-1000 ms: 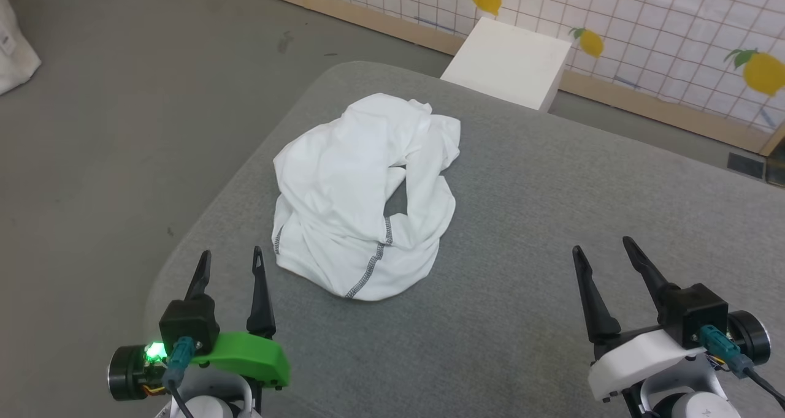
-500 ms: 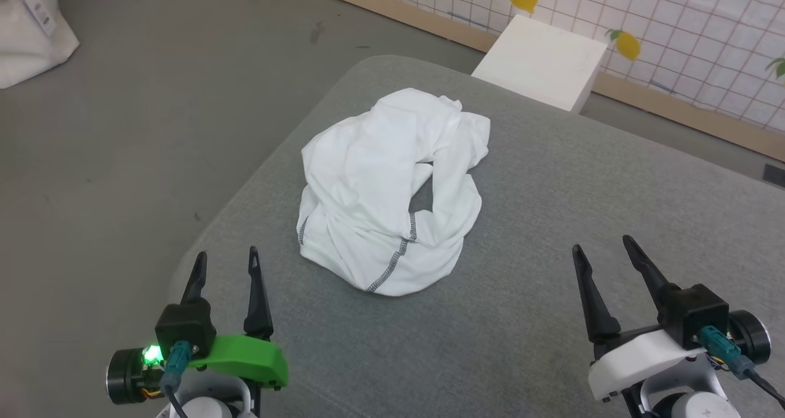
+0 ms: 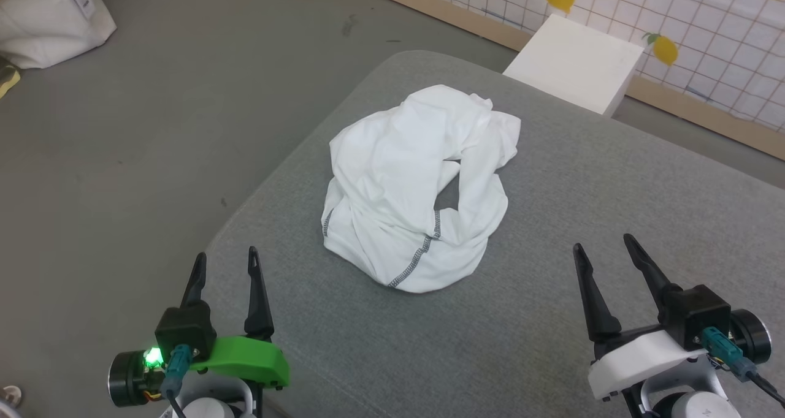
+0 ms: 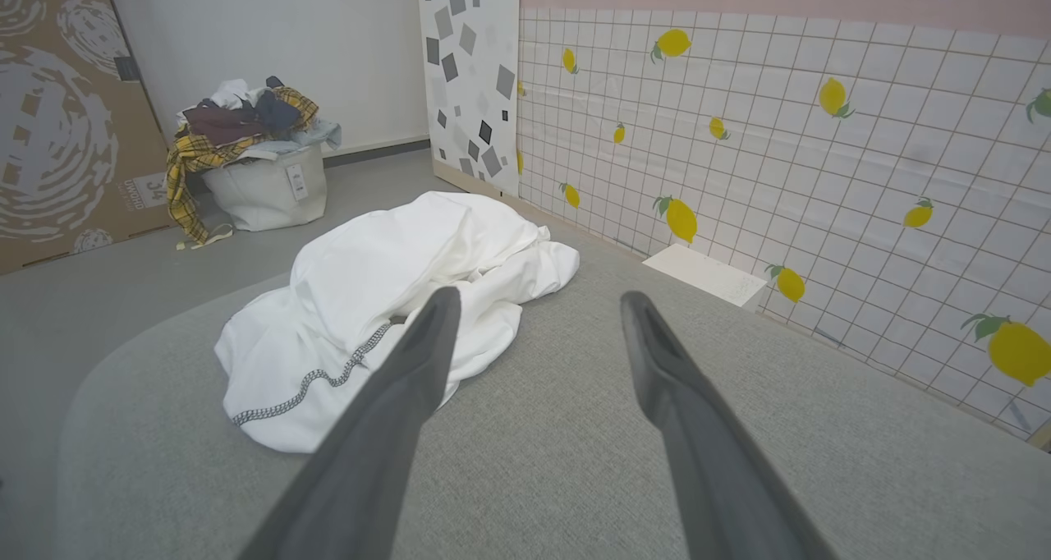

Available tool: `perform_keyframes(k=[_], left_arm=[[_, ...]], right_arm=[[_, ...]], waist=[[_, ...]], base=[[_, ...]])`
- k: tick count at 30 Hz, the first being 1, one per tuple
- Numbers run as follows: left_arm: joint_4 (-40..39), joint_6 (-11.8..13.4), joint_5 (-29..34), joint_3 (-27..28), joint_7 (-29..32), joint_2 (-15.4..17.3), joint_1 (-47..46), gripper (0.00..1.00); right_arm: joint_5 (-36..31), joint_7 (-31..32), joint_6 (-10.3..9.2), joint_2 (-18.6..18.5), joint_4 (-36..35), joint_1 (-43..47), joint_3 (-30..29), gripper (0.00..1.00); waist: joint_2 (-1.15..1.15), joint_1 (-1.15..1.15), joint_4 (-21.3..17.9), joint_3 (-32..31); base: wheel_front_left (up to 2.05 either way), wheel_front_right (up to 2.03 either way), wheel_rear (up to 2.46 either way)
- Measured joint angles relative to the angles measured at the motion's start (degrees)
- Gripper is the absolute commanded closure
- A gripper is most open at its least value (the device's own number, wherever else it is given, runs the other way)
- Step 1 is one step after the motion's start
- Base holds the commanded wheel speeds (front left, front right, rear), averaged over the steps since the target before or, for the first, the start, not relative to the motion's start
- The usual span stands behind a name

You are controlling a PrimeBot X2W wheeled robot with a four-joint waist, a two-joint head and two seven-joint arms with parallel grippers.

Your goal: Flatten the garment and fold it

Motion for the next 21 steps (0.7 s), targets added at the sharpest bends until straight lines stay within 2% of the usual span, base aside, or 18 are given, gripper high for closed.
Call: perform_keyframes(k=[12, 16, 21], left_arm=[[0.45, 0.09, -0.47, -0.11, -0.25, 0.01, -0.13, 0.0], [1.41, -1.58, -3.25, -0.16, 0.75, -0.08, -2.27, 0.0], [4.06, -4.49, -5.88, -0.44, 8.38, 0.47, -12.8, 0.0]], right_arm=[[0.07, -0.31, 0.01, 0.01, 0.01, -0.02, -0.1, 0.0], [0.14, -0.21, 0.01, 0.02, -0.2, -0.24, 0.13, 0.0], [-0.52, 0.64, 0.01, 0.01, -1.97, -2.64, 0.58, 0.0]], waist=[[0.0, 0.0, 0.08, 0.33], [0.0, 0.0, -0.49, 0.75], [0.0, 0.0, -1.58, 2.96]], base=[[0.0, 0.0, 0.0], [0.0, 0.0, 0.0], [0.0, 0.0, 0.0]])
